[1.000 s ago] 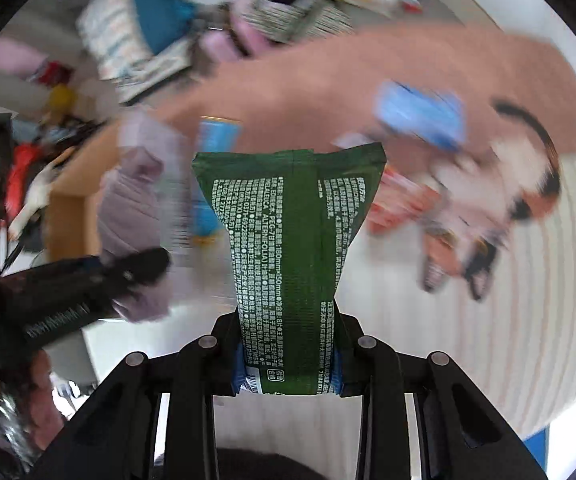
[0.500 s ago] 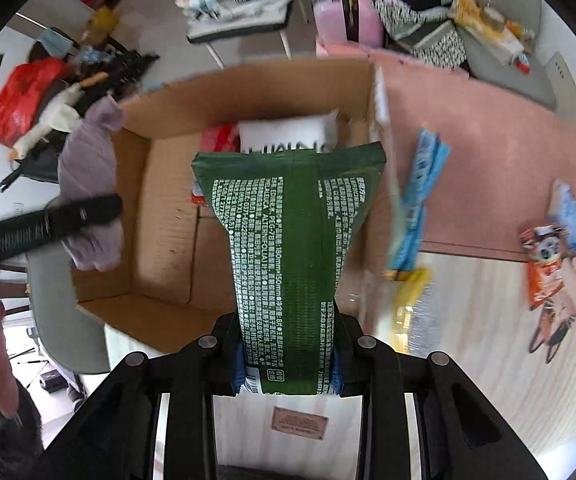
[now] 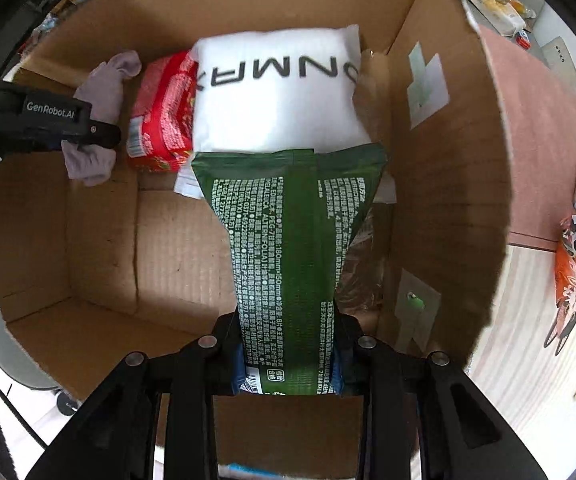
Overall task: Organize soft objects
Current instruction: 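Place the lilac cloth and green bag into the box, opening both tools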
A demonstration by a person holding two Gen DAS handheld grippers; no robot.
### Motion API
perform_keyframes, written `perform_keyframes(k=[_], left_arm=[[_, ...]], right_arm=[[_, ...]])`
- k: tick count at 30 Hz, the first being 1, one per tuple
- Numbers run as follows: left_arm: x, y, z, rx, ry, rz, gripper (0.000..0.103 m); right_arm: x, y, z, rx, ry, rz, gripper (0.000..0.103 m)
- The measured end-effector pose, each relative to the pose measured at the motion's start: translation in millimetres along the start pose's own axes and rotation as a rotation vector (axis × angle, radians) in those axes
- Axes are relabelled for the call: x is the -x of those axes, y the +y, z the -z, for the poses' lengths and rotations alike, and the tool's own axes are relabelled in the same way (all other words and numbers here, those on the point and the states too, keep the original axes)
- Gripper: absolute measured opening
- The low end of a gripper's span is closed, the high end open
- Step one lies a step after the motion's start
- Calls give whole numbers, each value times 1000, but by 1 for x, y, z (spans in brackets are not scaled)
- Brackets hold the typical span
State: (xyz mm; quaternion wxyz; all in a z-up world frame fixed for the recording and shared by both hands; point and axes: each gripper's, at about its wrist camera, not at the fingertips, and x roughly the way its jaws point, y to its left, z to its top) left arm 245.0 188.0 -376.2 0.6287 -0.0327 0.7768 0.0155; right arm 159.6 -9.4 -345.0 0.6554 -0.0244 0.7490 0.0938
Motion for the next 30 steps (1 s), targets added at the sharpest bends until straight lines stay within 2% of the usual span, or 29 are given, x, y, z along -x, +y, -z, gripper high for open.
perform_keyframes(k=[3, 8, 9, 10, 11, 13, 15, 17, 18, 19, 22, 27, 30], left_arm=[[-9, -4, -7, -1, 11, 9, 35], [-8, -6, -14, 4, 38, 24, 46], [-6, -6, -13, 4, 38, 27, 49], [-1, -5, -12, 1, 34, 29, 59], [6, -4, -10, 1, 21, 16, 72], [19, -4, -4, -1, -6, 8, 85], [36, -3, 3, 9, -37, 10, 91], [54, 1, 16, 25, -70, 30, 96], [66, 1, 23, 31, -95, 36, 97], [75, 1, 31, 36, -118, 36, 99], [106, 1, 66, 43, -207, 14, 101], [129, -7, 130, 66, -322, -20, 102], [135, -16, 151, 80, -368, -32, 102]], right_arm=[[-9, 0, -7, -5, 14, 9, 33], [-21, 2, -14, -26, 42, 21, 37], [-18, 3, -15, -34, 40, 10, 43], [-15, 0, -16, -43, 31, -5, 49], [-7, 0, -16, -55, 19, -34, 51], [7, -1, -17, -64, 4, -31, 76], [27, -1, -16, -59, -40, -35, 82], [45, 1, -16, -54, -58, -11, 83], [51, 2, -15, -52, -68, -1, 91], [59, 2, -14, -51, -82, 8, 103], [80, 6, -4, -31, -149, 43, 103], [101, 11, 17, -1, -203, 61, 103], [110, 11, 39, 25, -240, 51, 103]])
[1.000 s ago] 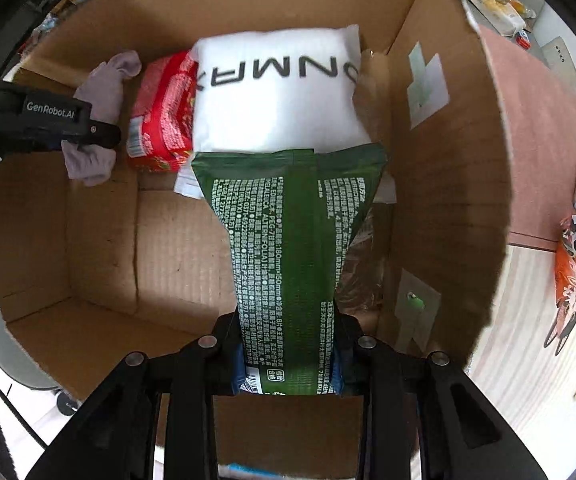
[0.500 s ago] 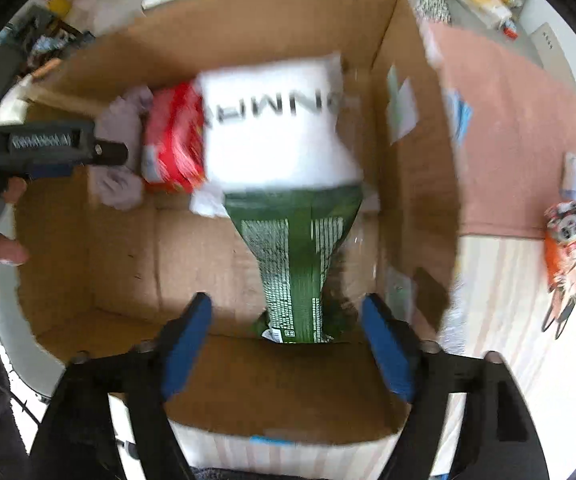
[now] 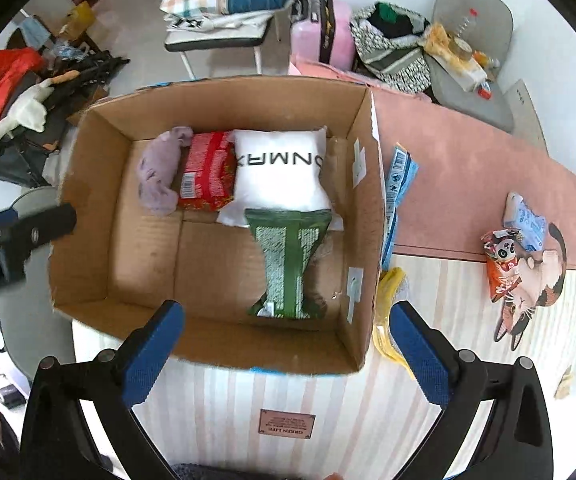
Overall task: Organize soft objects
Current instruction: 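Place the lilac cloth and green bag into the box, opening both tools, then grasp the orange panda bag with the left tool while the right grasps the tissue pack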
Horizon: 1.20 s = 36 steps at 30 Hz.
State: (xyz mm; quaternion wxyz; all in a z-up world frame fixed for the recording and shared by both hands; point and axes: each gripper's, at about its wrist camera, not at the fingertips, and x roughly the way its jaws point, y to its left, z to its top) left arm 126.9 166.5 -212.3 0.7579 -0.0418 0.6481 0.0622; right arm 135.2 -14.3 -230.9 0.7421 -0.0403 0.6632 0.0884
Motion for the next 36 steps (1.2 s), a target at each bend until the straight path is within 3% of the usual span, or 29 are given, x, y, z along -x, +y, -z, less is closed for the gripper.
perform_keyframes(k=[7, 14, 17, 21, 23, 27, 31, 34, 36], left_arm=[[46, -5, 42, 26, -85, -41, 102], [86, -19, 61, 74, -161, -12, 101], [103, -47, 58, 57, -191, 10, 101], [107, -106, 44, 19, -195, 63, 101], [94, -145, 34, -3, -164, 121, 101], [33, -229, 13, -58, -20, 270, 100], [-50, -314, 1, -84, 175, 335, 69], [-105, -366, -6, -66, 298, 374, 68], [-137, -394, -7, -46, 352, 373, 68]], right_arm=[[37, -6, 36, 6, -95, -20, 103], [75, -28, 57, -15, -176, -90, 103], [85, -59, 61, -69, -204, -133, 103], [97, -125, 63, -150, -230, -112, 103], [98, -173, 62, -187, -227, -58, 103], [77, -277, 56, -221, -229, 73, 103], [25, -377, 37, -231, -83, 1, 99], [-16, -430, 14, -169, 9, -15, 96], [-36, -449, -1, -120, 25, -17, 94]])
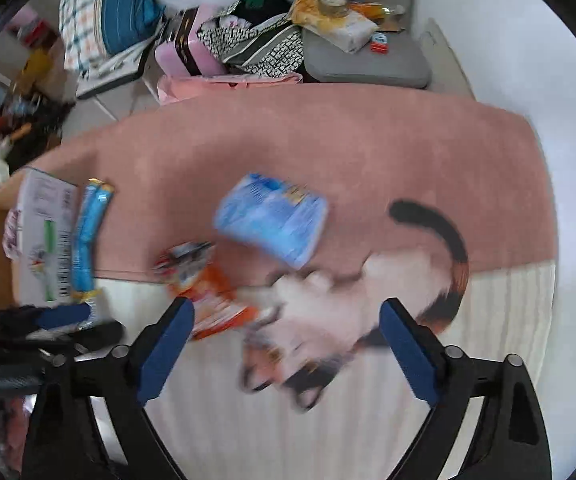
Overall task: Organize soft objects
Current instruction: 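Grasp the orange panda bag with the left tool while the right grasps the tissue pack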
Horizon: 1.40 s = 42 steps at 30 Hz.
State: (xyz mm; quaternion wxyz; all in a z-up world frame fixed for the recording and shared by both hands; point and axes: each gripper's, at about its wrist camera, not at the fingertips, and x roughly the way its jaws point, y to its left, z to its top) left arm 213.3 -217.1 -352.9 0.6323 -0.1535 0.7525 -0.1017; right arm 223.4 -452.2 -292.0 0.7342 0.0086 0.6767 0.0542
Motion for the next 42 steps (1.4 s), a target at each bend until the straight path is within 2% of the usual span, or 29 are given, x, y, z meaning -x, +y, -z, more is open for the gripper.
perform_keyframes(k=[4, 7, 8, 9, 11, 15, 17, 20, 21, 22, 23, 24, 26, 28, 29, 31, 34, 36, 37, 39, 40, 42], left_arm=[[-52, -15, -17, 63, 63, 12, 69], [-79, -19, -24, 104, 88, -41, 69], [-85, -17, -24, 121, 92, -60, 63], [-88, -15, -23, 134, 91, -67, 57], [-88, -9, -20, 141, 90, -74, 52], [-76, 4, -17, 89, 39, -178, 52], [-71, 14, -20, 88, 35, -192, 52], [-66, 21, -27, 92, 34, -208, 52], [-65, 20, -30, 78, 29, -218, 52], [-64, 18, -31, 66, 22, -230, 52], [-63, 17, -33, 36, 24, -245, 53], [-63, 16, -35, 26, 20, -255, 53], [-64, 16, -37, 21, 24, -258, 55], [-65, 15, -39, 21, 32, -257, 55], [-65, 14, -42, 16, 37, -257, 56], [-67, 10, -48, 3, 51, -263, 59], [-69, 6, -48, -2, 51, -261, 59], [-66, 7, -50, 9, 45, -253, 52], [-64, 8, -50, 12, 37, -248, 44], [-60, 13, -48, 26, 24, -232, 40], [-58, 16, -47, 32, 21, -221, 38], [-57, 17, -42, 31, 10, -221, 37]], right_arm=[[-26, -14, -33, 130, 26, 19, 93], [-39, -4, -49, 250, 54, 45, 93], [-45, 3, -53, 317, 70, 53, 93], [-50, 10, -55, 358, 79, 60, 93], [-62, 26, -58, 448, 111, 69, 93], [-90, 54, -64, 594, 156, 79, 93], [-107, 64, -70, 623, 183, 61, 93], [-127, 66, -78, 577, 216, 20, 89], [-135, 61, -81, 533, 244, -6, 77], [-141, 54, -85, 446, 276, -30, 73], [-141, 47, -89, 363, 274, -52, 73], [-140, 38, -93, 275, 282, -70, 68], [-145, 12, -97, 20, 366, -137, 67], [-147, 2, -97, -72, 417, -183, 68], [-144, 3, -98, -53, 409, -177, 68], [-141, 6, -99, -12, 378, -126, 77], [-144, 15, -93, 50, 370, -64, 79], [-152, 22, -84, 83, 390, -41, 79], [-154, 24, -80, 87, 387, -27, 78], [-155, 26, -73, 68, 349, -4, 72], [-153, 29, -71, 72, 324, 11, 63], [-147, 30, -65, 42, 297, -6, 52]])
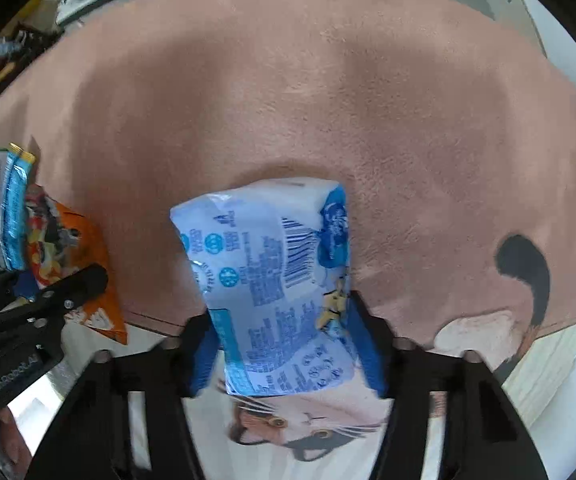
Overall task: Organize soft objects
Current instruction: 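Grasp the orange panda bag with the left tool while the right grasps the tissue pack, then lower the panda bag and tissue pack into the box and release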
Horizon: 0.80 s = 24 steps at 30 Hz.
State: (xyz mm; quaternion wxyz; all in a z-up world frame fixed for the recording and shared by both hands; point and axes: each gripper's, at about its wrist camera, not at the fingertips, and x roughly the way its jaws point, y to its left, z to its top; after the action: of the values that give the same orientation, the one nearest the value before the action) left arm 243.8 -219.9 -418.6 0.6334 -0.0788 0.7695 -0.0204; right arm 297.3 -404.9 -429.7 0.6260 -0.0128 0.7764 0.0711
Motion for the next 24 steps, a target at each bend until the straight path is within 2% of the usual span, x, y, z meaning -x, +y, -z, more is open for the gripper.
perform_keyframes(k=[3, 7, 13, 18, 20, 22, 24], left_arm=[[9, 8, 5, -10, -8, -5, 36], [30, 12, 27, -39, -41, 17, 36], [105, 38, 72, -94, -162, 101, 36], [174, 98, 104, -112, -259, 123, 36], [199, 139, 113, -102, -281, 134, 36], [217, 179, 116, -80, -278, 133, 36], [219, 218, 106, -44, -268, 125, 36]], right_arm=[[3, 0, 7, -50, -13, -36, 44], [16, -3, 20, -97, -42, -98, 42], [60, 20, 50, -123, -124, -183, 42], [114, 96, 83, -107, -224, -249, 42], [130, 133, 96, -96, -251, -278, 42], [141, 181, 107, -83, -269, -302, 42], [149, 226, 123, -62, -285, -321, 42]])
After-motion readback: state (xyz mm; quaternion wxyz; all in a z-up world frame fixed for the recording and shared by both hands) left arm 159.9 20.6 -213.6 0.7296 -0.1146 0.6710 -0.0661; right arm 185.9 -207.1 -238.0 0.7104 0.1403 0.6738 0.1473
